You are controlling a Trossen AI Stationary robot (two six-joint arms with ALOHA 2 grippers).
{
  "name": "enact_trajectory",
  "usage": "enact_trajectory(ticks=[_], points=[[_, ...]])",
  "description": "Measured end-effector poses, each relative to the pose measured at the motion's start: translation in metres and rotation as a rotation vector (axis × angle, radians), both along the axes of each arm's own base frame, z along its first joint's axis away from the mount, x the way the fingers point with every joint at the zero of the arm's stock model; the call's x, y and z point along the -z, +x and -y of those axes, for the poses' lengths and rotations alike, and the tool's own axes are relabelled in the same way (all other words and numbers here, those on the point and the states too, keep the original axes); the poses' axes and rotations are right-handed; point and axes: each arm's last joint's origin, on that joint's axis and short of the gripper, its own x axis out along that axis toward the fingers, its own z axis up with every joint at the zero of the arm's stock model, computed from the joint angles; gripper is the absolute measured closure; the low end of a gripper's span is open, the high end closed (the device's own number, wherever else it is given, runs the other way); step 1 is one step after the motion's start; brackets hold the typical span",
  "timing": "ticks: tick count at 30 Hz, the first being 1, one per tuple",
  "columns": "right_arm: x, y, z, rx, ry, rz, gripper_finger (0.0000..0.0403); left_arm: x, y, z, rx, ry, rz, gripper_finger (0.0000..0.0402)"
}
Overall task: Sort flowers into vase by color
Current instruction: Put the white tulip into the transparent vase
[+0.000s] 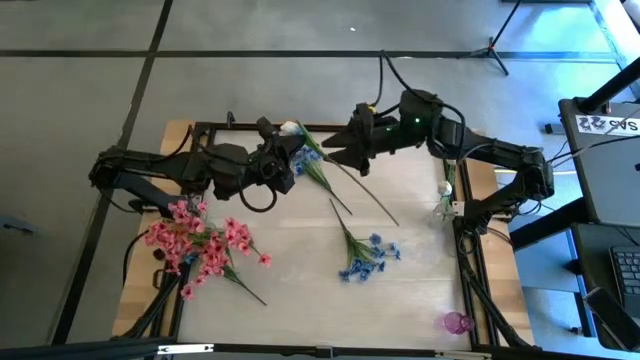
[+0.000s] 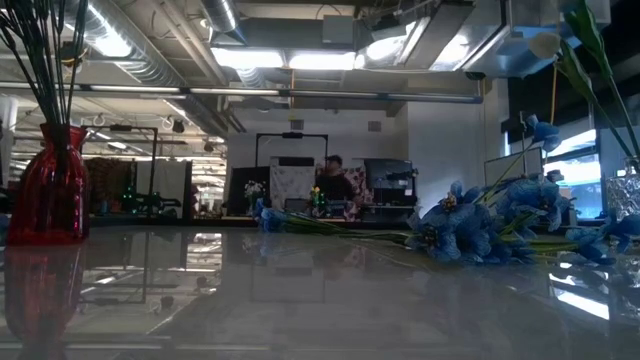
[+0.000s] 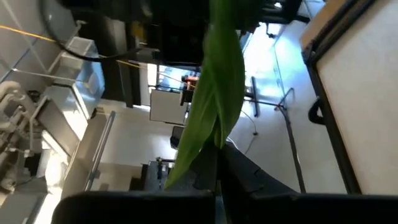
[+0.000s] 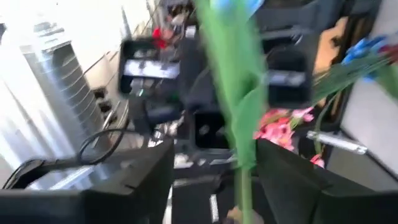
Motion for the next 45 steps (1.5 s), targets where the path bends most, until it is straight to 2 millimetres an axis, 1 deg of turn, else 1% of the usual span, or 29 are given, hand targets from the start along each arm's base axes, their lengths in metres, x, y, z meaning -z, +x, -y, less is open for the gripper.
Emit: enact_trajectory(ticks=[2,6,12,16,19,22,23,27,29,32,34,37,38,40,42,43,45], points=[[0.003,0.007,-0.005,-0.042,0.016,0.005,0.0196,0.003,0.003,-0.002,-0.001,0.0,-0.012,0.04],[0.012,0.016,-0.006,-0.06,0.032,-0.029,0.0219,0.004,0.005,-0.003,0.019,-0.005,-0.019,0.0398],[0.012,0.018,-0.007,-0.022,0.024,-0.024,0.0262,0.005,0.007,0.0,0.039,-0.008,-0.02,0.0397],[0.013,0.018,-0.006,-0.009,-0.005,-0.019,0.0306,0.005,0.006,0.002,0.041,-0.008,-0.018,0.0397],[0.013,0.018,-0.006,-0.005,-0.044,-0.016,0.0348,0.005,0.006,0.002,0.041,-0.009,-0.014,0.0396],[0.014,0.018,-0.006,0.01,-0.11,-0.001,0.0389,0.004,0.006,0.002,0.036,-0.028,0.006,0.0386],[0.014,0.018,-0.006,0.017,-0.134,0.005,0.0393,0.004,0.006,0.002,0.035,-0.035,0.016,0.0379],[0.013,0.019,-0.005,0.039,-0.213,0.033,0.0383,-0.001,0.006,0.003,0.045,-0.049,0.078,0.0345],[0.011,0.019,-0.004,0.053,-0.256,0.065,0.0387,-0.006,0.005,0.002,0.026,-0.05,0.121,0.0325],[0.001,0.015,-0.003,0.076,-0.321,0.153,0.0397,-0.015,-0.001,0.0,-0.067,-0.061,0.204,0.0298],[-0.009,0.006,0.003,0.108,-0.365,0.217,0.0394,-0.021,-0.008,-0.003,-0.117,-0.097,0.276,0.0282],[-0.028,-0.012,0.013,0.178,-0.498,0.307,0.0391,-0.033,-0.019,-0.008,-0.146,-0.202,0.447,0.0265],[-0.033,-0.018,0.016,0.204,-0.562,0.336,0.0393,-0.038,-0.024,-0.01,-0.14,-0.266,0.536,0.0262],[-0.045,-0.03,0.021,0.261,-0.726,0.404,0.0397,-0.046,-0.033,-0.014,-0.082,-0.461,0.75,0.0258],[-0.055,-0.042,0.023,0.316,-0.91,0.466,0.0398,-0.05,-0.036,-0.021,0.038,-0.719,0.949,0.0257],[-0.058,-0.045,0.022,0.343,-0.999,0.485,0.0398,-0.051,-0.036,-0.025,0.1,-0.83,1.009,0.0257],[-0.064,-0.051,0.02,0.384,-1.171,0.537,0.0397,-0.049,-0.03,-0.031,0.218,-1.022,1.054,0.0258]])
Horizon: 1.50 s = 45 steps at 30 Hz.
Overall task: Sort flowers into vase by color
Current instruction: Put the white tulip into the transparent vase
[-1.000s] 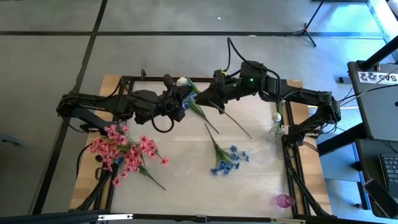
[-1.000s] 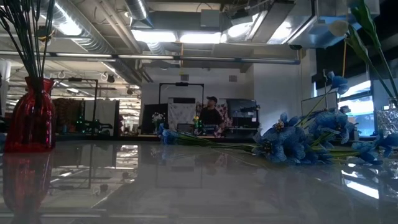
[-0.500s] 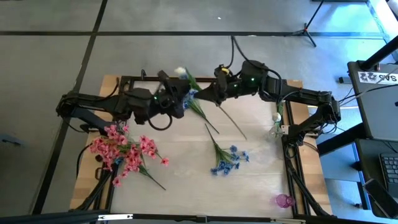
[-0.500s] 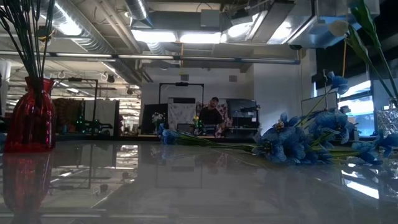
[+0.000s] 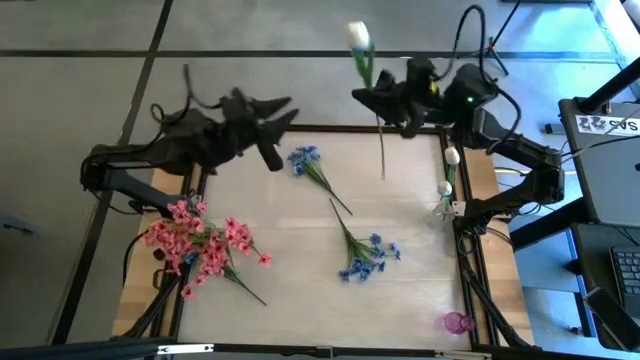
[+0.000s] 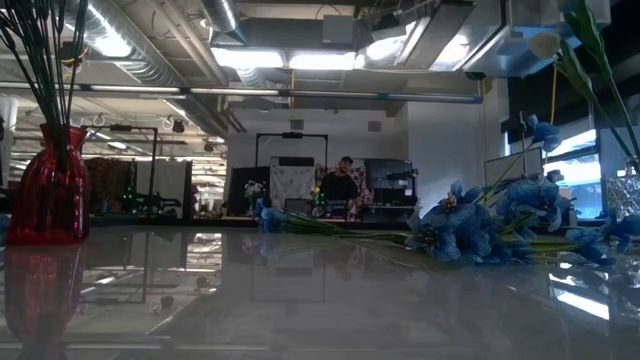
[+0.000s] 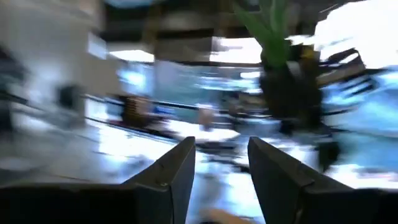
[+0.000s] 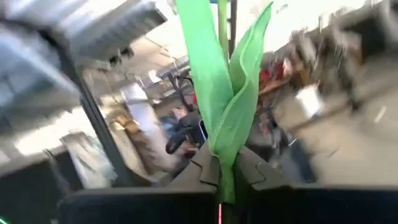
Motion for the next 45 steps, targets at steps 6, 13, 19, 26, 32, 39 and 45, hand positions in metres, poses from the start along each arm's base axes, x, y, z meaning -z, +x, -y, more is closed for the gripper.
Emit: enact_trajectory(ticks=[6,13,19,26,32,39,45], points=[[0.003,0.009,-0.01,0.116,-0.261,0.031,0.0398,0.024,0.04,-0.01,0.286,-0.175,0.018,0.0259],[0.021,0.043,-0.021,0.134,-0.328,0.016,0.0399,0.045,0.077,-0.01,0.451,-0.231,0.056,0.0259],[0.025,0.049,-0.024,0.149,-0.322,0.005,0.04,0.06,0.096,-0.005,0.469,-0.239,0.03,0.0259],[0.026,0.05,-0.023,0.151,-0.319,-0.008,0.0401,0.062,0.1,-0.005,0.371,-0.246,0.062,0.0265],[0.028,0.051,-0.027,0.145,-0.345,-0.019,0.0401,0.062,0.099,-0.007,0.334,-0.208,0.044,0.0297],[0.032,0.053,-0.026,0.137,-0.34,-0.065,0.04,0.058,0.099,-0.007,0.339,-0.197,0.087,0.0384],[0.036,0.054,-0.027,0.122,-0.338,-0.11,0.039,0.061,0.099,-0.006,0.343,-0.201,0.053,0.0398]])
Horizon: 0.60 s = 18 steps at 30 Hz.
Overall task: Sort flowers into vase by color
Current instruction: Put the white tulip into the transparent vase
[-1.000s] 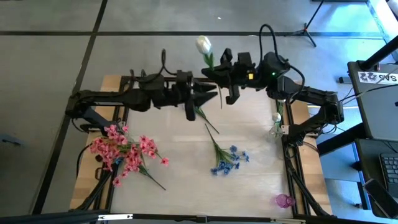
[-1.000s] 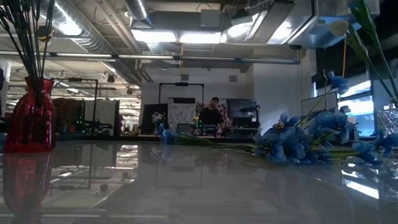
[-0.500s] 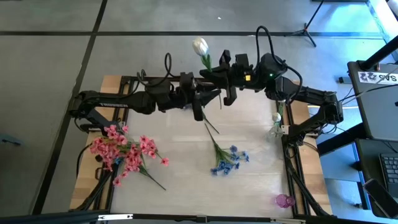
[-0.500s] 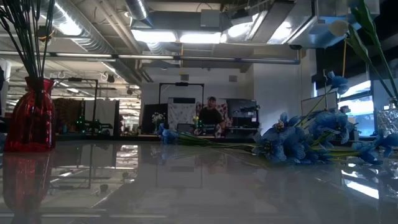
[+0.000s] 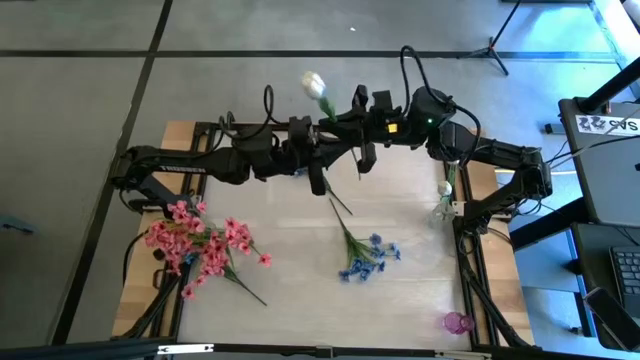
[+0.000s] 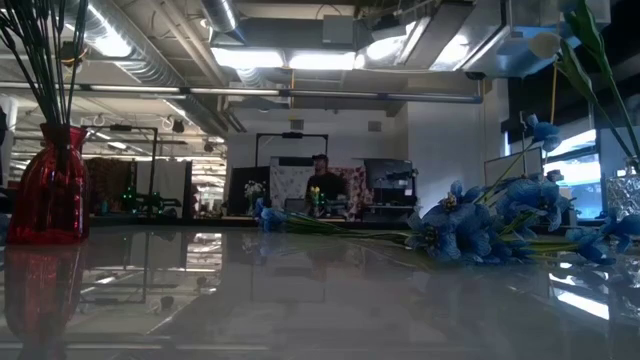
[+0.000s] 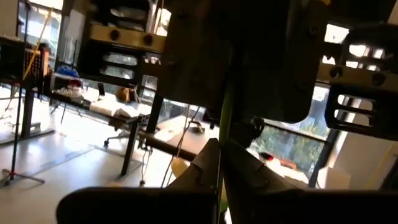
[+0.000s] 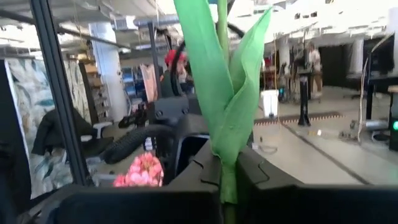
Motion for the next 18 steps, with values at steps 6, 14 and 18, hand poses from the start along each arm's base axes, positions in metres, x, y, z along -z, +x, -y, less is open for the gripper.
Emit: enact_trajectory(ticks=[6,14,18], points=[[0.0,-0.014,-0.002,-0.002,0.015,-0.094,0.0307,0.011,0.002,0.004,-0.007,0.018,-0.125,0.0399],[-0.005,-0.047,-0.007,0.007,0.036,-0.21,0.0219,0.028,0.001,0.013,-0.051,0.035,-0.31,0.0401],[-0.012,-0.056,-0.007,0.049,0.038,-0.179,0.0219,0.031,0.0,0.016,-0.07,0.037,-0.337,0.0401]])
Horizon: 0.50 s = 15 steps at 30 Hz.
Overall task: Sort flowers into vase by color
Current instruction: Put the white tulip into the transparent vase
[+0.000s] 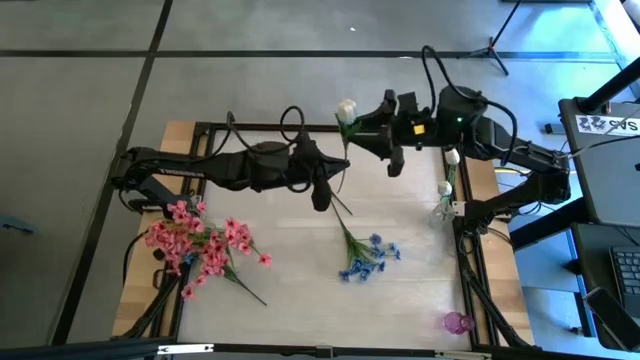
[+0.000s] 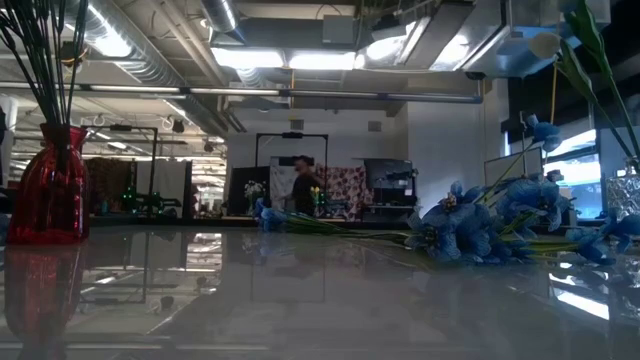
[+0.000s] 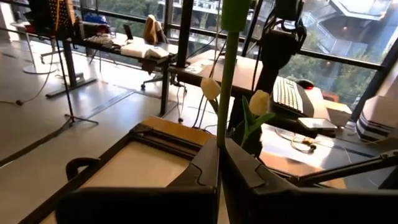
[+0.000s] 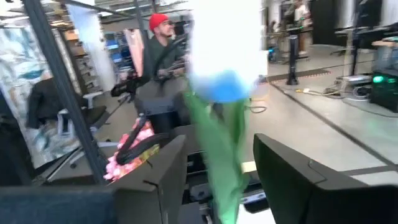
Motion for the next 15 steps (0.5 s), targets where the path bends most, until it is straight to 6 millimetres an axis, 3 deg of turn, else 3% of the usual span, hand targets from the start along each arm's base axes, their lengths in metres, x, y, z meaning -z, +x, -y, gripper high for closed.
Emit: enact_trajectory(ticks=[7,15], points=[[-0.004,0.002,0.0,0.002,-0.008,0.048,0.0247,0.003,-0.001,-0.001,-0.034,0.005,-0.031,0.0401],[0.005,0.015,0.003,0.012,0.006,0.015,0.0287,0.007,-0.002,-0.001,-0.048,0.003,-0.074,0.0401]])
